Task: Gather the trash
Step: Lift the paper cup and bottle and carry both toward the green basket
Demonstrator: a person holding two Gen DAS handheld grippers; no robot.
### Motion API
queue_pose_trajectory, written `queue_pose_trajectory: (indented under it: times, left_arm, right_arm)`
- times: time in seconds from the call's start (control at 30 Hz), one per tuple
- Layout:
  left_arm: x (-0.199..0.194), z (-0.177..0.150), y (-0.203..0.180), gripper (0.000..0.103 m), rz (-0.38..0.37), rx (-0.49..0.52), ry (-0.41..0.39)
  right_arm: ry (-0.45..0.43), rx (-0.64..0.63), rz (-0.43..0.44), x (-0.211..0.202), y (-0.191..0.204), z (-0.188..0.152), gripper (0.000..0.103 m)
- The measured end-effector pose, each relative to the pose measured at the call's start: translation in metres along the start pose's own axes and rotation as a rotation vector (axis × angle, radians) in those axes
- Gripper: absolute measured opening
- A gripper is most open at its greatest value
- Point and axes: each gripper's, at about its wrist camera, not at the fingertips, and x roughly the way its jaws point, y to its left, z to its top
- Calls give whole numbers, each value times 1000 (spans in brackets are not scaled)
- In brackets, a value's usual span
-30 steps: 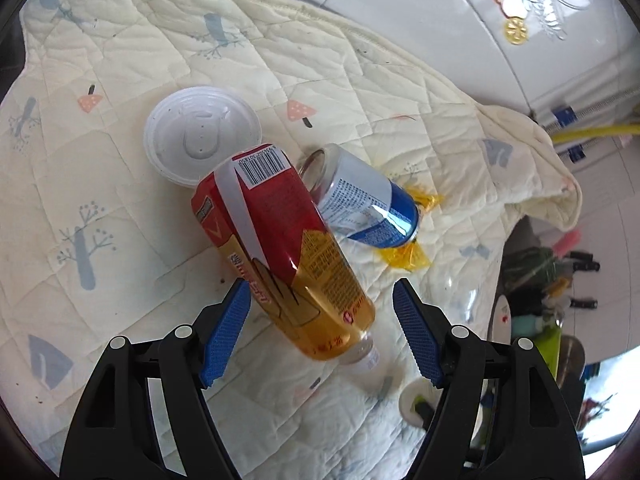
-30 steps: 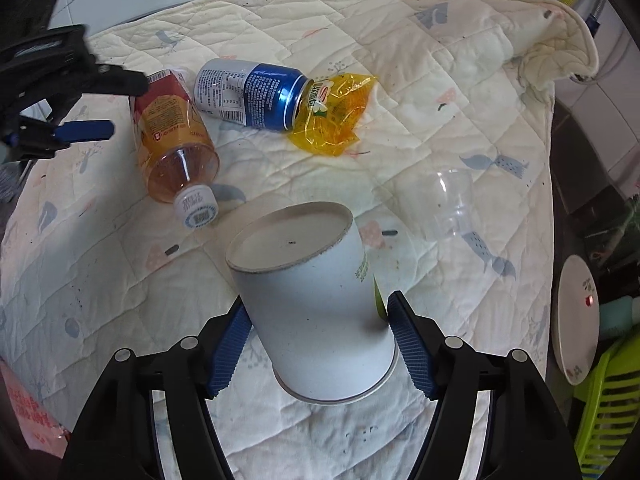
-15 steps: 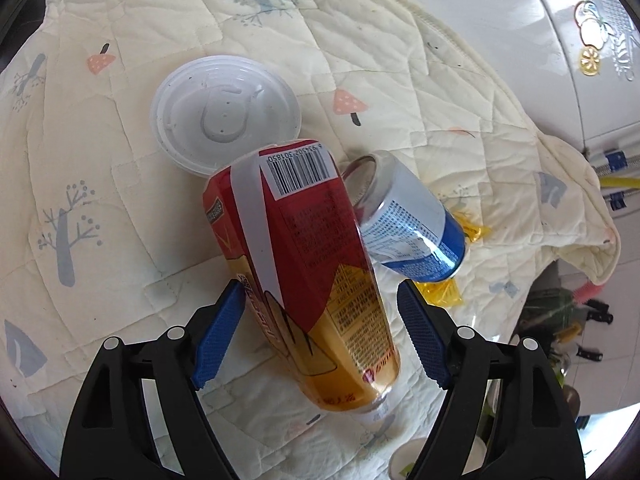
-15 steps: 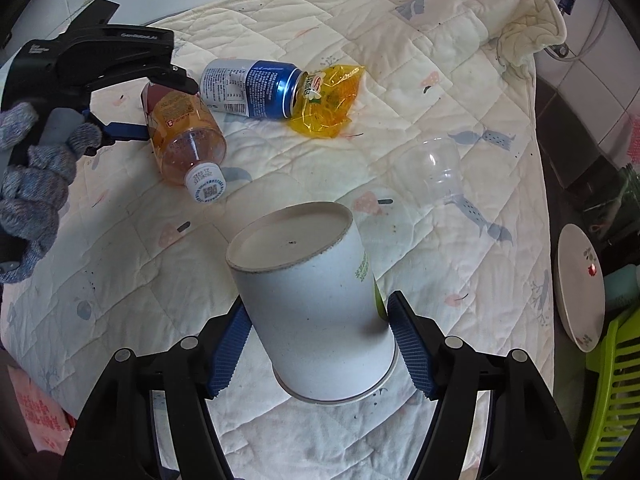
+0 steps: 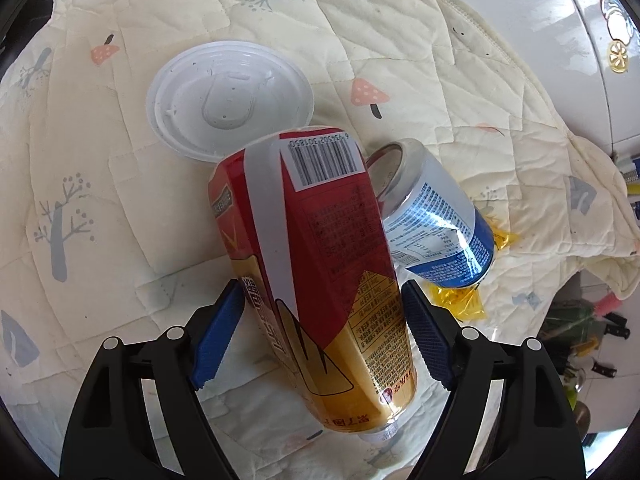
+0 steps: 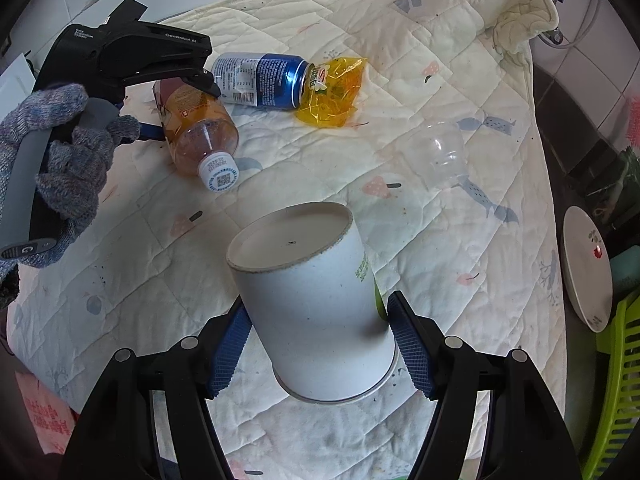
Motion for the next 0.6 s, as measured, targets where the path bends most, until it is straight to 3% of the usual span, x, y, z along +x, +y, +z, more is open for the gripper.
queue_pose_trajectory:
  times: [0.4, 0.6]
  left_arm:
    - [1, 1, 6, 77, -17, -9, 11]
    - [-7, -1, 14, 75, -60, 15, 47]
  right_arm:
    - [15, 25, -4, 2, -5, -12, 66]
    - [12, 35, -3, -2, -5, -15, 66]
